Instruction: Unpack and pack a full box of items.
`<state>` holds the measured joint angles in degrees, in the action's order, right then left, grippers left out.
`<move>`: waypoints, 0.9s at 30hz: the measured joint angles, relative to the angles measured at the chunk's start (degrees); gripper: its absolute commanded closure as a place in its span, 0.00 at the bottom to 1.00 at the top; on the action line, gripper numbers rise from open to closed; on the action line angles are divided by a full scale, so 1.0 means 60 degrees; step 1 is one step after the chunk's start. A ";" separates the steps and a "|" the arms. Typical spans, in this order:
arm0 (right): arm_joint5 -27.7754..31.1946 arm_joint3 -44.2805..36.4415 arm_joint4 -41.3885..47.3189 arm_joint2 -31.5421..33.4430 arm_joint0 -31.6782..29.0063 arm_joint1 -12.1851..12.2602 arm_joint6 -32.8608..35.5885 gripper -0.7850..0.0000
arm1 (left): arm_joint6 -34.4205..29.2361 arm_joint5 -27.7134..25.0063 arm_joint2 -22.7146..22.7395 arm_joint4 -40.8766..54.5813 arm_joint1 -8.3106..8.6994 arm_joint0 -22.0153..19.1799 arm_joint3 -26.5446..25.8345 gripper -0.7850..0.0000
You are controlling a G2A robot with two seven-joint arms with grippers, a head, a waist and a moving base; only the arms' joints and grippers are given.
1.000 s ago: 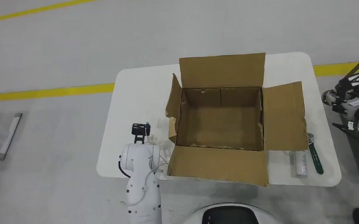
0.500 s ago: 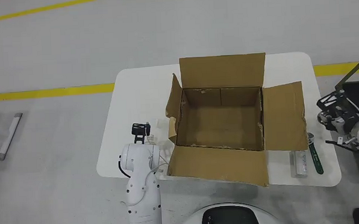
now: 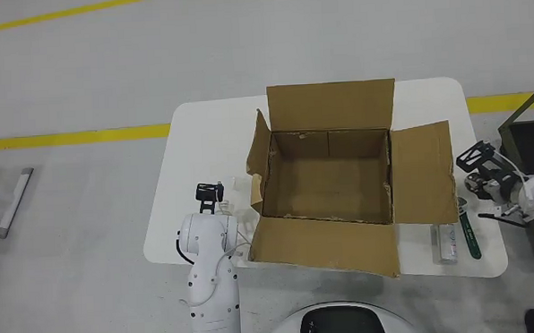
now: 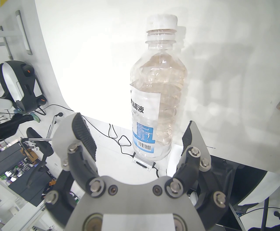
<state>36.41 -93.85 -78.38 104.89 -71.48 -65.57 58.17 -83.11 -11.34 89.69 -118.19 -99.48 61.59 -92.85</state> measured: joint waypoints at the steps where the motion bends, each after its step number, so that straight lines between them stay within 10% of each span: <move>1: -0.0001 0.0063 0.0025 -0.0032 0.0016 0.0010 -0.0005 1.00 | 0.0000 0.0000 0.0000 0.0000 0.0000 0.0000 0.0000 0.00; 12: -0.0137 0.0720 0.0183 -0.0324 0.0301 0.0146 -0.0130 1.00 | 0.0000 0.0000 0.0000 0.0000 0.0000 0.0000 0.0000 0.00; 19: -0.0224 0.0986 0.0210 -0.0477 0.0419 0.0230 -0.0258 0.73 | 0.0000 0.0000 0.0000 0.0000 0.0000 0.0000 0.0000 0.00; 27: -0.0396 0.1114 0.0385 -0.0587 0.0430 0.0314 -0.0429 0.69 | 0.0000 0.0000 0.0000 0.0000 0.0000 0.0000 0.0000 0.00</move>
<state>34.04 -87.16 -76.07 101.36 -68.90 -63.69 55.60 -83.11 -11.34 89.69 -118.19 -99.48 61.59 -92.85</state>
